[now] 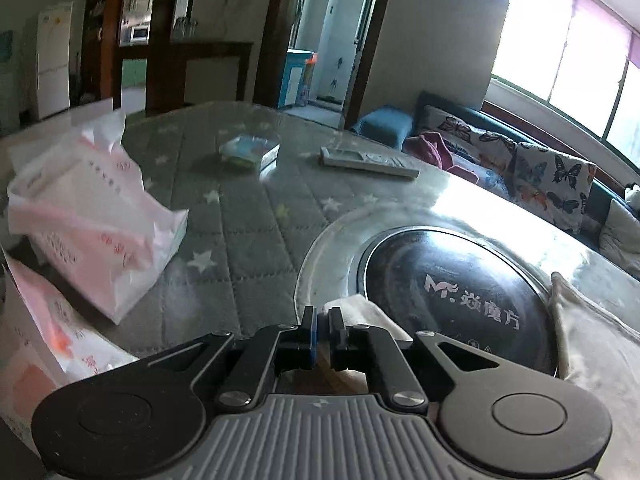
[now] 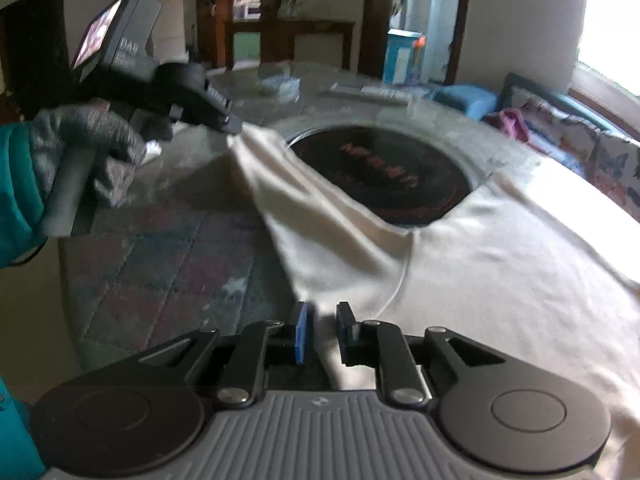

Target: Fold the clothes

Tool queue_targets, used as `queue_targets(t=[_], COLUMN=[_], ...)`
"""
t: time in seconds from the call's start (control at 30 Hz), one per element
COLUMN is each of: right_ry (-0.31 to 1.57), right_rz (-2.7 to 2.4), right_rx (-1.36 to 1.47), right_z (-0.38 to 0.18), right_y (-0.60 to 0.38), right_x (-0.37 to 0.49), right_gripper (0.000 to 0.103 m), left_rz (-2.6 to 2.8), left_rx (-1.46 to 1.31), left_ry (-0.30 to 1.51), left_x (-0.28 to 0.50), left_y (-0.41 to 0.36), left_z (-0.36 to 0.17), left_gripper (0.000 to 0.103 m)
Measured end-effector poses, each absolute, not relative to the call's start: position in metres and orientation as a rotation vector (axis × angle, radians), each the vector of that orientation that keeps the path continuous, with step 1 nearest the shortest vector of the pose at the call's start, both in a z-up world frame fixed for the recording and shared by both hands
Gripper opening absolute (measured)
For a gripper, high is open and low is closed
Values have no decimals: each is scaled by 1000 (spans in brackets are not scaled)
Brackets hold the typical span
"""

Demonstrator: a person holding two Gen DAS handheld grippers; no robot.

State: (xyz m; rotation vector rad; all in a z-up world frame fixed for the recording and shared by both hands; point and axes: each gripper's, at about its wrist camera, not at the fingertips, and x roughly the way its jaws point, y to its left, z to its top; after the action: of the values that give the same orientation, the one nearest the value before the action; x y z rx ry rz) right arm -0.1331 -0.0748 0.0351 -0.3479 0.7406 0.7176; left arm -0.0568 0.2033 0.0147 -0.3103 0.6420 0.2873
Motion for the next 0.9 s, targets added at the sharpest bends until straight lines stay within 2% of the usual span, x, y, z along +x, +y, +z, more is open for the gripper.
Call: queue_targets(t=[0.1,0.17,0.23,0.27,0.37,0.4,0.5,0.53,0.57,0.67,0.9], right_ry=[742,734,727,725,728,730,736,738,738,735,723], right_rz=[721,718,710,703,676,666,628,616,610,570,514], right_rx=[-344,-330,-321,-318,-303,-296,-269,-260,-254,-225,-164], right_z=[33,37,41,43,45,46,47,47,48,49,51], right_y=[-75,-78,-82,-84,-93,-97,-110,-114,-117,-130,-151], right_x=[-134,-136,-138,-139,-140,-140,-140,-140,-141,-142,-142], right_gripper=[16,16,19,23,26,32,37,37,39,47,47], left_rz=[290,298,311,316,323,324,327,329,325,325,241], left_rx=[-326,-333,-339,-340,-339,-338,-326,-328,-331,-349,-374], left_ry=[652,658,666,670,687,693,689,689,689,680,609], left_x=[-59,-61,-61,-62,-61,-60,-58,-57,-56,-55,-62], left_y=[206,207,207,206,203,202,200,200,200,203,191], left_z=[12,9,7,6,2,1,0,0,-1,0,25], left_gripper=[16,35,44,45,45,45,42,34,20,7,5])
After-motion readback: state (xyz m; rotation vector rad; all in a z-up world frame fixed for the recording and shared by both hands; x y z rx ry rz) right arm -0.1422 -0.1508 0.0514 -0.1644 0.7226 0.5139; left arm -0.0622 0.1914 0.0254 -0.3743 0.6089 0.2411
